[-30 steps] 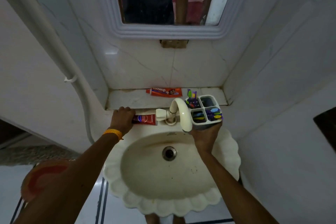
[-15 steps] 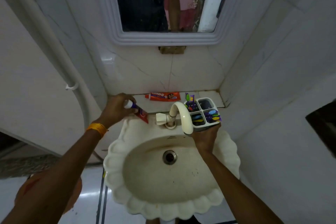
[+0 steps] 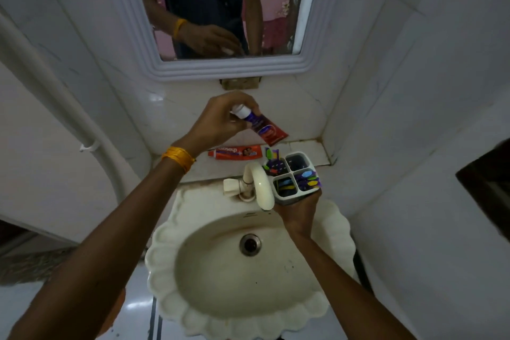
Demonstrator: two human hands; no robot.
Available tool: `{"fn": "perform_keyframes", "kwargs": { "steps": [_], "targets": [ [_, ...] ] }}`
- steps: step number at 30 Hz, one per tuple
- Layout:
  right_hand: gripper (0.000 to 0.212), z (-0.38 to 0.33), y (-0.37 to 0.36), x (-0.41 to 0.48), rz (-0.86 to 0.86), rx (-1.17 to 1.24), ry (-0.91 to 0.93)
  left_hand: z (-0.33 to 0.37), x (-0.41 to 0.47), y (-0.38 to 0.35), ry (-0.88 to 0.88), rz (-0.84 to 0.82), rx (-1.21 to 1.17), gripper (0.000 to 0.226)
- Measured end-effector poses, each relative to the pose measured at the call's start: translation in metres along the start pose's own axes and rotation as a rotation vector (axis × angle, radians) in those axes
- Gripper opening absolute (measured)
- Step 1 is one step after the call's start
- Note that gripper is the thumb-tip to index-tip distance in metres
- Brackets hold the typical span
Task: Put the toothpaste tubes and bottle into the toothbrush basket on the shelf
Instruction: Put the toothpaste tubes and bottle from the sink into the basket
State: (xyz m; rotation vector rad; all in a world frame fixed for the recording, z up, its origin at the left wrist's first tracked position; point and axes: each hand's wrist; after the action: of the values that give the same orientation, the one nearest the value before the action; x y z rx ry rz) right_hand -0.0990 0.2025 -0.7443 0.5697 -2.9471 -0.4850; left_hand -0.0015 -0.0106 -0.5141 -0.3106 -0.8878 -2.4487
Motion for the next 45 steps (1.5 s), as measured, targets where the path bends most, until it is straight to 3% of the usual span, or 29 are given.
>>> {"fn": "perform_keyframes", "kwargs": {
  "steps": [6, 12, 17, 24, 28, 31, 35, 39, 45],
  "targets": [
    [0.126, 0.006, 0.003, 0.001, -0.022, -0.002, -0.002, 0.004, 0.036, -0.058, -0.097, -0.207, 0.099, 0.029],
    [0.122, 0.002, 0.009, 0.002, -0.01, -0.04, 0.001, -0.002, 0.041, -0.1, -0.044, -0.443, 0.228, 0.031],
    [0.124, 0.001, 0.011, 0.003, -0.016, -0.057, -0.025, -0.013, 0.044, -0.129, 0.017, -0.507, 0.281, 0.023],
    [0.122, -0.001, 0.016, 0.001, -0.004, -0.047, -0.037, -0.022, 0.056, -0.146, 0.084, -0.453, 0.356, 0.033],
    [0.12, -0.003, 0.02, 0.001, -0.027, -0.03, -0.028, -0.036, 0.052, -0.14, 0.105, -0.319, 0.327, 0.028],
    [0.11, -0.003, 0.022, 0.005, -0.034, -0.02, -0.004, -0.058, 0.04, -0.121, 0.24, -0.156, 0.272, 0.027],
    [0.112, 0.004, 0.02, 0.004, -0.034, 0.011, -0.003, -0.106, 0.013, -0.085, 0.517, -0.01, 0.253, 0.028],
    [0.109, 0.002, 0.017, 0.002, -0.071, 0.047, 0.043, -0.151, -0.021, -0.069, 0.629, -0.099, 0.351, 0.033],
    [0.11, 0.002, 0.018, 0.004, -0.097, 0.027, 0.065, -0.189, -0.03, -0.077, 0.603, -0.157, 0.559, 0.047]
  ]
}}
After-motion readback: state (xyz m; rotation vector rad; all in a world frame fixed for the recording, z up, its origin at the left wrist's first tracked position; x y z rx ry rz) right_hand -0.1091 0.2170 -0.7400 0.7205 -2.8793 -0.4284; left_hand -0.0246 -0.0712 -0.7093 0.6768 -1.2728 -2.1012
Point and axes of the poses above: each hand's wrist, its own x-axis towards the middle knuckle, its own y-axis out of the back of the hand, z = x × y, and after that the axes turned 10 degrees about -x, right-handed
